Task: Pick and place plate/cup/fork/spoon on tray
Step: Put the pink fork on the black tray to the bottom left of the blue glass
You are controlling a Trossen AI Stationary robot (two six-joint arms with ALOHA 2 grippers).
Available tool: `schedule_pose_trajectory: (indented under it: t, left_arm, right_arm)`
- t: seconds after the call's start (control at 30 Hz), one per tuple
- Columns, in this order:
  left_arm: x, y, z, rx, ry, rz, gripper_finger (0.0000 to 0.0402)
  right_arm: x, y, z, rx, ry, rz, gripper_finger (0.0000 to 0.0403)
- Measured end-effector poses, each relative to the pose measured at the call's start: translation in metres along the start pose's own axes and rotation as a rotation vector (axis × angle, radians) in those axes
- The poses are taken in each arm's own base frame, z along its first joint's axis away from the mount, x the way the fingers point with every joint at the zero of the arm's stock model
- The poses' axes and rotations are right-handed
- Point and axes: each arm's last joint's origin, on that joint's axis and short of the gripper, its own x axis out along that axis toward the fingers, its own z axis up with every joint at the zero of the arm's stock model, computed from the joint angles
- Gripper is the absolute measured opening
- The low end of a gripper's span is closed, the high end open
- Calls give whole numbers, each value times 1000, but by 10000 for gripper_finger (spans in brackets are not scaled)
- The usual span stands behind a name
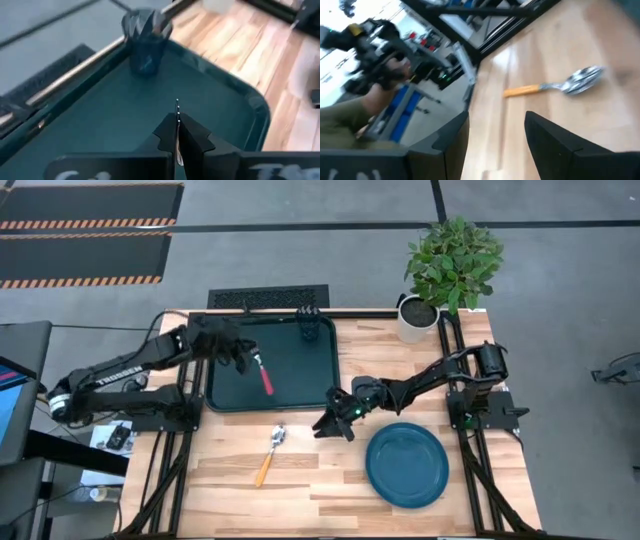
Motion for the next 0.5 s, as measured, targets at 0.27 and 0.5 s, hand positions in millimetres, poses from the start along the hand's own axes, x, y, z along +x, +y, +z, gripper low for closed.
schedule_pose_trajectory:
  t: [0.27,0.5]
  left_arm:
    - [30,49,-5,-75,187,-69,0]
    - [61,83,-16,-134,316,-136,0]
  right_arm:
    - [3,7,-5,18,35,34,213]
    - [1,5,-3,38,38,33,213]
